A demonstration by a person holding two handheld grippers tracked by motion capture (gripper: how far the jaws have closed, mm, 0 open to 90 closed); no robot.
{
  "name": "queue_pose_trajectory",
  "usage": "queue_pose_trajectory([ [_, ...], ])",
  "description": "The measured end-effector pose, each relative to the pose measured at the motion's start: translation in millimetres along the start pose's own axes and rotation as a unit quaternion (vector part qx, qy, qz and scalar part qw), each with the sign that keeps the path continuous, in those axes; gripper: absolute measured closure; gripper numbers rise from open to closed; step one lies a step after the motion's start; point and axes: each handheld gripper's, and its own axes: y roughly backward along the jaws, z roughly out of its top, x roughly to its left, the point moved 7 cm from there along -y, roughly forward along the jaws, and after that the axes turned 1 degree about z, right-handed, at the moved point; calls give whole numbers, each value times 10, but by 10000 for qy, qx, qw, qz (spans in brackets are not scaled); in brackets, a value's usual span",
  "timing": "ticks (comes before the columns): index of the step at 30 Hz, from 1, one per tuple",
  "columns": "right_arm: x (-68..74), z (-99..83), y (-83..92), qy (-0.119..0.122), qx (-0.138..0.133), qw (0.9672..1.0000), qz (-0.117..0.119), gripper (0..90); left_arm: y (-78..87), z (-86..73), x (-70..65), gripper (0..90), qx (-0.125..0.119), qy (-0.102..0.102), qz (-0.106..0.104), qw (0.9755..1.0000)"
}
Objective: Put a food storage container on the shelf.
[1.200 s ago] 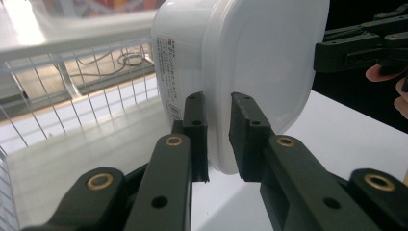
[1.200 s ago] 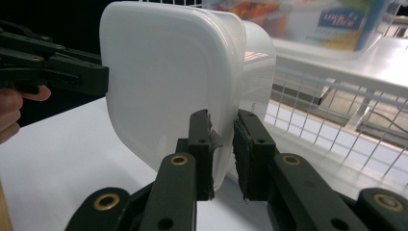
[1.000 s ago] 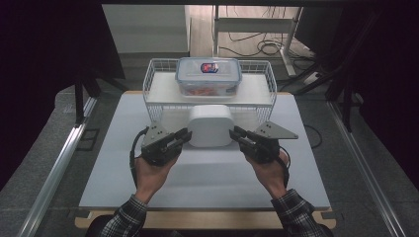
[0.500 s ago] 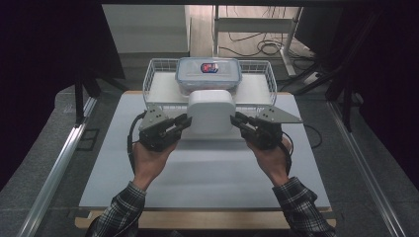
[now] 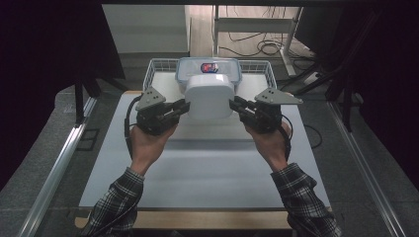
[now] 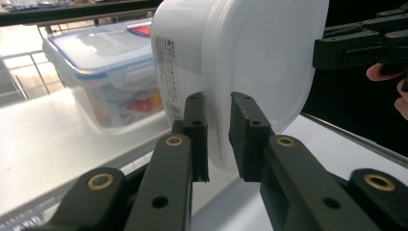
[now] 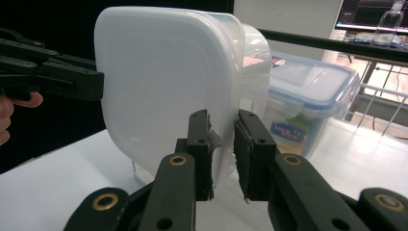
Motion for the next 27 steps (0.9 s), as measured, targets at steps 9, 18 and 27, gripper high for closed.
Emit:
queue_pose_trajectory([
  [9, -46, 190, -18, 14, -76, 10000, -49, 770, -6, 168, 58, 780, -34, 21, 8, 10000],
  [18, -54, 348, -45, 53, -164, 9998, -56, 768, 39, 315, 103, 780, -48, -86, 104, 9999],
  [27, -116, 443, -77, 68, -244, 9996, -110, 765, 15, 464, 133, 780, -52, -217, 192, 9996],
])
